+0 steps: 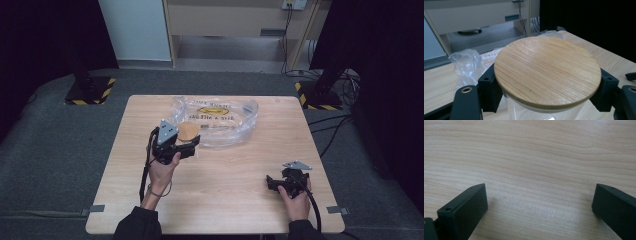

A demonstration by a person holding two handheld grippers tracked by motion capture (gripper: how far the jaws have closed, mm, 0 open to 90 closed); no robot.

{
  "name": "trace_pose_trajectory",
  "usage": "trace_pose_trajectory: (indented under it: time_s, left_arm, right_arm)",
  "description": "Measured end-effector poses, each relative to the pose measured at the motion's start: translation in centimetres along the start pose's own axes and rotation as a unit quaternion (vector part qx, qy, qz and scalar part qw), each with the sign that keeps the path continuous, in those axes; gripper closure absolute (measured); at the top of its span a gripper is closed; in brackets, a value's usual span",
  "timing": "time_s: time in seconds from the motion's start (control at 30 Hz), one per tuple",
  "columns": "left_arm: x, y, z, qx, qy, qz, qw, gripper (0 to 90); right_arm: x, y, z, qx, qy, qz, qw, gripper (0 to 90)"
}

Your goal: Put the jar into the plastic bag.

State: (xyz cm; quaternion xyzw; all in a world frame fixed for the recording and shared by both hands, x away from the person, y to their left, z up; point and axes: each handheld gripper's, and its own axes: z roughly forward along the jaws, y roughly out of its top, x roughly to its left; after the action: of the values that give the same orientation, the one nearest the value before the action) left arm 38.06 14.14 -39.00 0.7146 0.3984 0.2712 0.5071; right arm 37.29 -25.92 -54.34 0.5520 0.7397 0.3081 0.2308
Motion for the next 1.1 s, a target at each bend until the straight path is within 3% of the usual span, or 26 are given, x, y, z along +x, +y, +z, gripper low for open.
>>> trace_pose_trajectory:
  time_s: [0.53, 1.1]
  left_arm:
    - [0.1, 2.0, 2.2, -0.006, 0.005, -0.004, 1.0000, 25.4]
    - [0.9, 3.1, 6.0, -0.006, 0.017, -0.020, 0.9996, 25.5]
  right_arm:
    - [0.0, 0.0, 0.0, 0.000, 0.000, 0.000, 1.0000, 0.5]
    - [0.0, 0.0, 0.0, 0.000, 0.000, 0.000, 1.0000, 0.5]
